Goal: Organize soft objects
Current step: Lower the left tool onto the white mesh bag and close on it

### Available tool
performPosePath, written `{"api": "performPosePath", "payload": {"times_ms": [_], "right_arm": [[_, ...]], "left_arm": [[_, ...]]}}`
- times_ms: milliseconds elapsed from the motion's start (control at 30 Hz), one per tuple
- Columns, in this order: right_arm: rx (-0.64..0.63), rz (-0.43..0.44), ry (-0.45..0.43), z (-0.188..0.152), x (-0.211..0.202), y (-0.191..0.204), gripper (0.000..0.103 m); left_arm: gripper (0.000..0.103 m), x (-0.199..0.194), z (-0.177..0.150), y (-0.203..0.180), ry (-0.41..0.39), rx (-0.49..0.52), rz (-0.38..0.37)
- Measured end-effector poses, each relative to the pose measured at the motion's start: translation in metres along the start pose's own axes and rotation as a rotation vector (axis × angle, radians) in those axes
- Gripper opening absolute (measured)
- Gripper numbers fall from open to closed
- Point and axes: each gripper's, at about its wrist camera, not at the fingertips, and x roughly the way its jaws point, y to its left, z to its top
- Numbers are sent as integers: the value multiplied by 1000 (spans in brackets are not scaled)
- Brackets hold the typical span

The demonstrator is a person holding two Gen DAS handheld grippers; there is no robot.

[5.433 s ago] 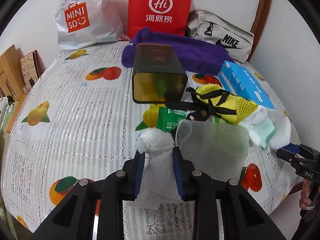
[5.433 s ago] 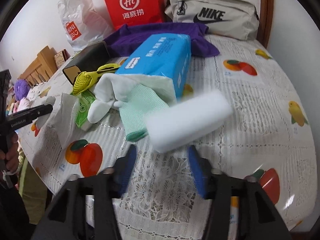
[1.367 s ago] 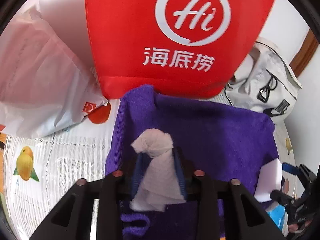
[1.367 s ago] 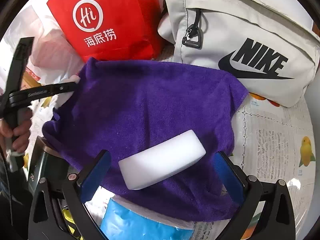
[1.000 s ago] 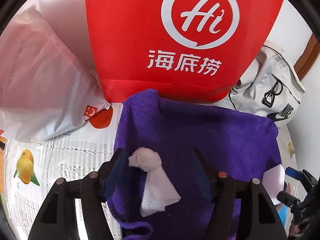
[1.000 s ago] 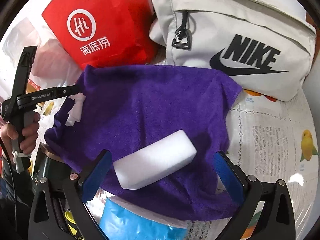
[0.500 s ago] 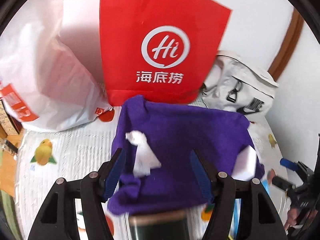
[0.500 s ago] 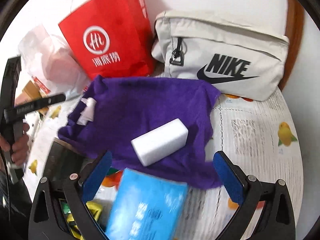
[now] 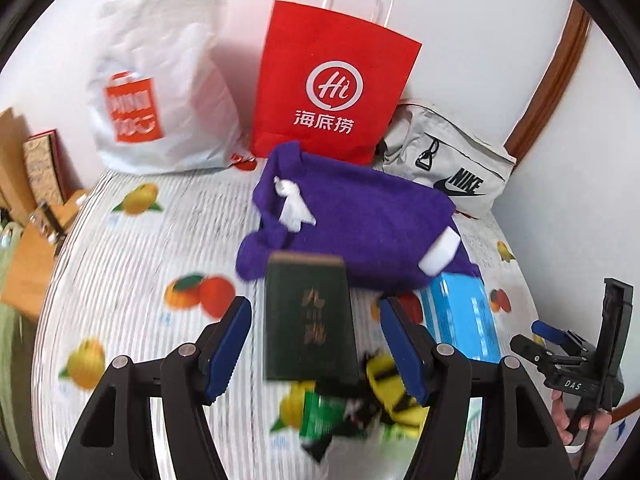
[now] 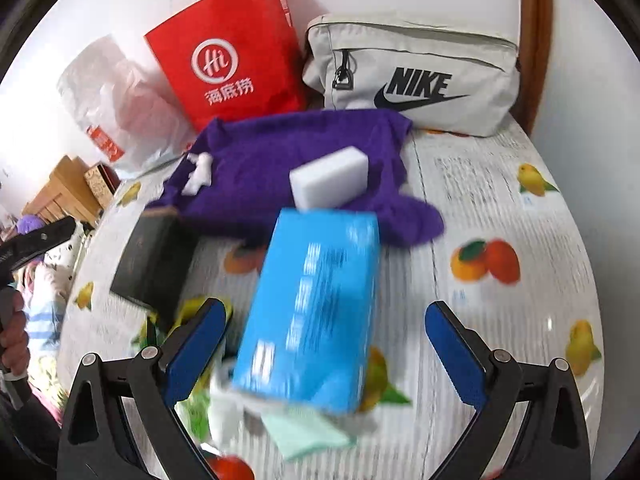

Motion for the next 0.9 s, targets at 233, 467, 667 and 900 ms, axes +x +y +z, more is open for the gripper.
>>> {"api": "performPosePath", "payload": {"times_ms": [233, 467, 667, 900], "right_arm": [[-33, 8, -23, -54, -24, 7, 100], [-39, -7, -18, -98, -30, 3, 100], [-26, -2, -36, -115, -33, -3, 100], [-8, -11, -16, -128, -23, -14, 100]], "left_arm": [[72, -2, -71, -11, 66, 53, -8], [77, 20, -134, -23, 131, 94, -42], [80, 45, -159, -39, 182, 155, -71], [84, 53, -173, -61, 112, 270, 13]]}}
